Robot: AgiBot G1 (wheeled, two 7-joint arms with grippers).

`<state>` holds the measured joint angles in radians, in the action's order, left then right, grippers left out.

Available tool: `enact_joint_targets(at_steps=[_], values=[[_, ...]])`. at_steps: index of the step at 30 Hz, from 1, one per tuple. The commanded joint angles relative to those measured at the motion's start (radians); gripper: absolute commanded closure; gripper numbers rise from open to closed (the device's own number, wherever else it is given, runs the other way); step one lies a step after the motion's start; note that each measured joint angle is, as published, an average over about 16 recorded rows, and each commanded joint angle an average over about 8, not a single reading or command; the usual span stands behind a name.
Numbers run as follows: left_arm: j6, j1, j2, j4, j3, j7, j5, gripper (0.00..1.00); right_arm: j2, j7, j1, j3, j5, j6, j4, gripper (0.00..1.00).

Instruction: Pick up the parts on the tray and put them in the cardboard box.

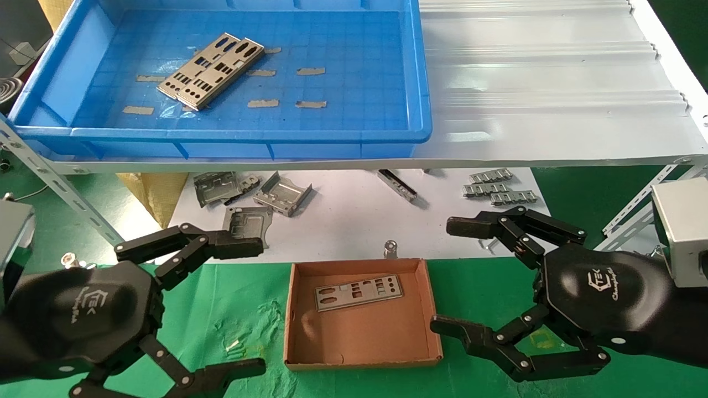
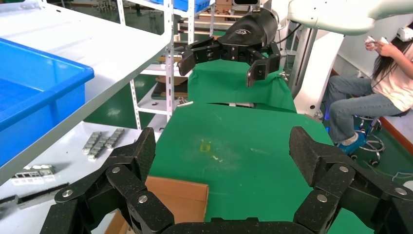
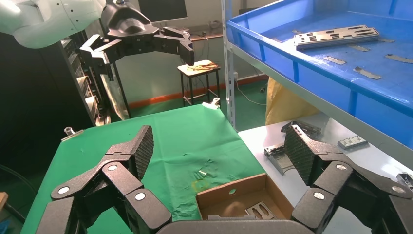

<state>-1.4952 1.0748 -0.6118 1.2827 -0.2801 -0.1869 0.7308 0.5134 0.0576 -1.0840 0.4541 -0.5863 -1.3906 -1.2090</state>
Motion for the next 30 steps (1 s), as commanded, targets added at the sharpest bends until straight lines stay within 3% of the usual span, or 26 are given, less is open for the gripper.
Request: enact_joint_targets(at_steps=[1,18,19,26,27,30], values=[[0.0,0.0,0.0,0.0,0.0,0.0,0.0,0.0,0.0,0.0,0.0,0.0,0.0,0.0,0.0,0.0],[0.0,0.0,0.0,0.0,0.0,0.0,0.0,0.0,0.0,0.0,0.0,0.0,0.0,0.0,0.0,0.0],[0.0,0.0,0.0,0.0,0.0,0.0,0.0,0.0,0.0,0.0,0.0,0.0,0.0,0.0,0.0,0.05],[0.0,0.0,0.0,0.0,0.0,0.0,0.0,0.0,0.0,0.0,0.0,0.0,0.0,0.0,0.0,0.93],[0.0,0.0,0.0,0.0,0.0,0.0,0.0,0.0,0.0,0.0,0.0,0.0,0.0,0.0,0.0,1.0],[0.0,0.0,0.0,0.0,0.0,0.0,0.0,0.0,0.0,0.0,0.0,0.0,0.0,0.0,0.0,1.0]])
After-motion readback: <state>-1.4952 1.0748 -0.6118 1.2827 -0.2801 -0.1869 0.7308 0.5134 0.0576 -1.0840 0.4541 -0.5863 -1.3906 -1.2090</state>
